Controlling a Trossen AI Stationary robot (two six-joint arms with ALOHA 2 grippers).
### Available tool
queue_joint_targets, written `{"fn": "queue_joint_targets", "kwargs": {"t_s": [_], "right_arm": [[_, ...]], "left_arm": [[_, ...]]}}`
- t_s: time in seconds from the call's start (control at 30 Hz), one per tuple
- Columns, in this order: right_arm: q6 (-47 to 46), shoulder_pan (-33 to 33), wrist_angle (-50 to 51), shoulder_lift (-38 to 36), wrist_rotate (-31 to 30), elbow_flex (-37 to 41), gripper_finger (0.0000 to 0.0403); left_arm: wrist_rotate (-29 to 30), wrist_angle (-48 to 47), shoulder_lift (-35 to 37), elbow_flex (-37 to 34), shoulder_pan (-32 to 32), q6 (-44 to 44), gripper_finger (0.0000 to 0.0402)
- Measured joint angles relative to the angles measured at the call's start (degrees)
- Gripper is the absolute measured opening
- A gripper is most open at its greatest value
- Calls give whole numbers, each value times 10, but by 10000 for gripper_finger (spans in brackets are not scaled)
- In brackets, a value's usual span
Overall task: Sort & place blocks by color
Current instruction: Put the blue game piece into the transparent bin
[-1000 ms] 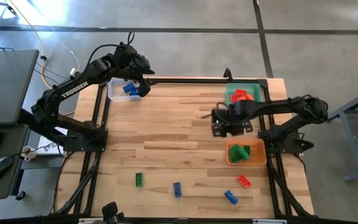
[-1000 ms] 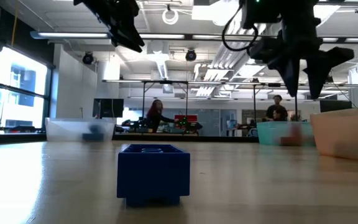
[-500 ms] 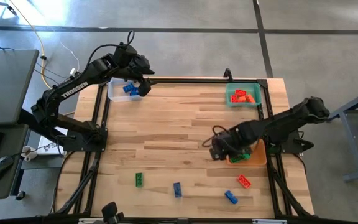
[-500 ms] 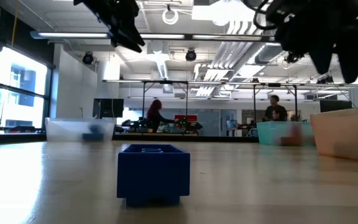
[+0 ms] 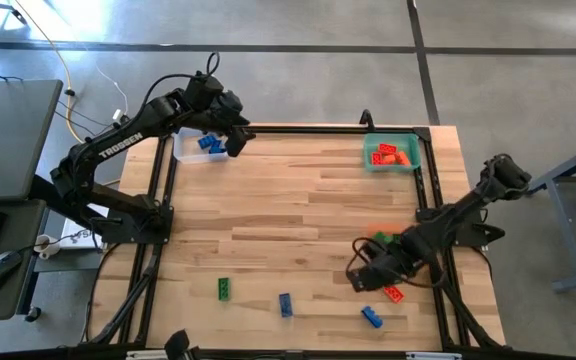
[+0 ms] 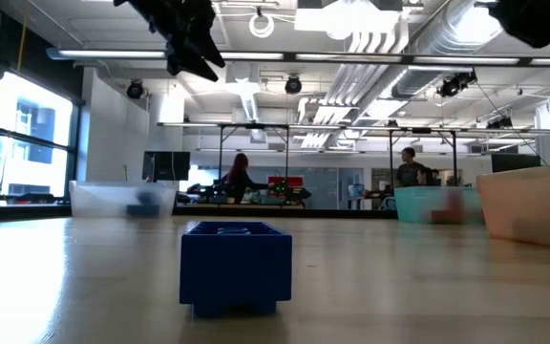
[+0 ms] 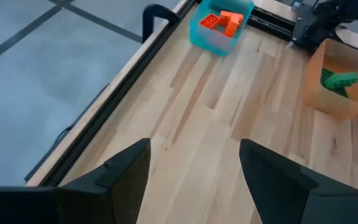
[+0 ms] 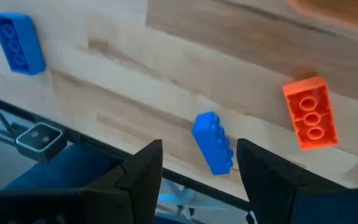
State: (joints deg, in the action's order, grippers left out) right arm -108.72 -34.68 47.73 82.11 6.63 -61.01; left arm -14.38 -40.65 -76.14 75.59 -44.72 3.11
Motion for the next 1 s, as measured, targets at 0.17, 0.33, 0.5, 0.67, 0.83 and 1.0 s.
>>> {"fn": "queue_joint_targets", "kwargs": {"t_s": [0.17,0.33,0.5,0.67,0.83,1.0], "right_arm": [[-19,-40,-11,0,-24,0,193],[-19,-67,-41,17,-36,0,193],[-19,-87,-68,56,-30,0,193],[-19,-100,-77,85,-18,0,193],[-19,-109,-98,104,-21,0,193],[-12,-119,-112,132,-23,0,193]], "left_arm": [[0,-3,0,0,11,-20,234],[0,-7,0,0,22,-49,234],[1,-17,0,0,32,-61,234],[3,-22,0,0,44,-62,234],[50,-23,0,0,58,-60,234],[88,-24,0,0,67,-60,234]]}}
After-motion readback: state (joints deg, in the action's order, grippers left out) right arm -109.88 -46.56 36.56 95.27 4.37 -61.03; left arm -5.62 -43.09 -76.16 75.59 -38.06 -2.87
